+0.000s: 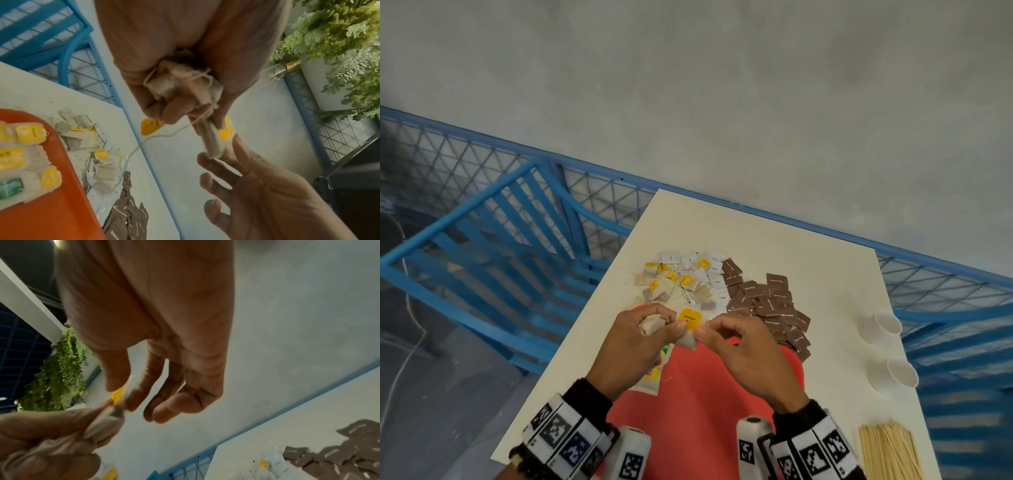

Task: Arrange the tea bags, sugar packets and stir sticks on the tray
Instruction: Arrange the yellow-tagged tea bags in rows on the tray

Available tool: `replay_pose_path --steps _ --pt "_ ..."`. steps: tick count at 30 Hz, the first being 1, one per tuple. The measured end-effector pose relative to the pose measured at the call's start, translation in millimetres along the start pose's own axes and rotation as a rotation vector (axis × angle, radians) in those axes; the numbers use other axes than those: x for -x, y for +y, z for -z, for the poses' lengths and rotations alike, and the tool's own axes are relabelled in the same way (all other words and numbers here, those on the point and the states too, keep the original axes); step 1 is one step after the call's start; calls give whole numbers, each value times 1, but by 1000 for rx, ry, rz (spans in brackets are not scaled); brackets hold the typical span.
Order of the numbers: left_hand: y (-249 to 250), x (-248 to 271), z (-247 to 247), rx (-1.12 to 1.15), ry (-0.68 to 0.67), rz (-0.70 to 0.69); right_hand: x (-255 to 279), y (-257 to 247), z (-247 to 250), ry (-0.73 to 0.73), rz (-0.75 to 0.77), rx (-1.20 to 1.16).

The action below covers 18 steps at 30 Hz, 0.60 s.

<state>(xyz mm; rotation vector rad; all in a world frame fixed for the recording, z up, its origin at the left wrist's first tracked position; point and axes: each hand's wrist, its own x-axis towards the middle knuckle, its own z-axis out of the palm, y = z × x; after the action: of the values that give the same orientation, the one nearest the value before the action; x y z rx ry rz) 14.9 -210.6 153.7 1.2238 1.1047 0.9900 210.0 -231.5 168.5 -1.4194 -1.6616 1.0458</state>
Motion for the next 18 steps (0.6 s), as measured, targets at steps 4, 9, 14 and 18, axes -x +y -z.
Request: replay_pose_path --steps 4,9,14,18 --pt "-7 3 21 37 -3 38 -7 0 -21 32 -25 -100" --pt "-19 10 44 37 56 65 -13 4 -60 -4 -96 -150" --pt "-31 21 83 -2 239 114 -20 51 -102 1 -260 -74" --pt "-37 30 110 20 320 200 -10 91 -154 -102 -407 111"
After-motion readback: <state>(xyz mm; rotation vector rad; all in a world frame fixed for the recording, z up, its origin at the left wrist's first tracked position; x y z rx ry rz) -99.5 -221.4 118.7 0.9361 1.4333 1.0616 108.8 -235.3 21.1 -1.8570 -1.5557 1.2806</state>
